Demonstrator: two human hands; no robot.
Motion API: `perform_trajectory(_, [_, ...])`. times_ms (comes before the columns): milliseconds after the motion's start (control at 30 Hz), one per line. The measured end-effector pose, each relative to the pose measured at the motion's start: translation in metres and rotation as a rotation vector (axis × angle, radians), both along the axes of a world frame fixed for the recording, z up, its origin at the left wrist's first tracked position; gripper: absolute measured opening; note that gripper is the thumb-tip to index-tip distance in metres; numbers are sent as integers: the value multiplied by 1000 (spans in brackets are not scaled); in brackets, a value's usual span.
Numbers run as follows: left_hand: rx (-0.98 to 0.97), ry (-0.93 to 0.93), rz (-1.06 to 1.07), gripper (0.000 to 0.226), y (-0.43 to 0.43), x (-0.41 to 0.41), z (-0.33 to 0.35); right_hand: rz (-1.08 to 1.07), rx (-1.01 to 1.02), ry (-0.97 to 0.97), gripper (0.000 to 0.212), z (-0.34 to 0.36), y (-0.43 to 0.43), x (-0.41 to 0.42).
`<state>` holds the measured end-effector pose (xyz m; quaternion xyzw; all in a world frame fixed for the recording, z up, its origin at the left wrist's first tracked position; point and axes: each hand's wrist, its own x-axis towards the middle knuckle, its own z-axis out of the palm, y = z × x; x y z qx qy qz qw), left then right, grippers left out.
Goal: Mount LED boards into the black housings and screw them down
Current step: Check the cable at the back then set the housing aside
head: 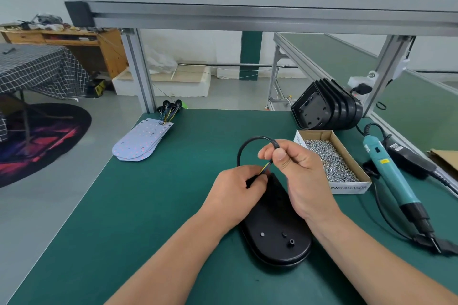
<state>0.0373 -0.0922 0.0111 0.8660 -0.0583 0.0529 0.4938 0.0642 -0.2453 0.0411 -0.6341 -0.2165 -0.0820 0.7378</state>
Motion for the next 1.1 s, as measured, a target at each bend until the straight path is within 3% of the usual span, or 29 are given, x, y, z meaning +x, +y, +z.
perform_trajectory(167, [33, 20, 4, 30, 0, 0, 1, 16, -1, -24, 22, 1, -1, -1])
perform_trajectory(400, [102, -69, -36, 23, 2, -3, 4, -41, 79, 76, 21, 0, -4, 4])
perform_trajectory(467, [154, -83, -66, 33, 6, -5, 3, -22, 151, 138, 21, -2, -6, 6])
perform_trajectory(567, [69, -76, 0, 56, 11, -6, 2, -2, 268, 246, 21, -5, -9, 8])
perform_trajectory(667, [10, -78, 57, 55, 12, -3, 1, -2, 369, 318, 22, -6, -13, 13])
perform_trajectory(900, [215, -104, 53, 62, 10, -3, 4, 9, 424, 383, 21, -6, -18, 20])
perform_trajectory(1100, [104, -179, 31, 27, 1, 0, 5, 200, 206, 207, 19, -6, -11, 13])
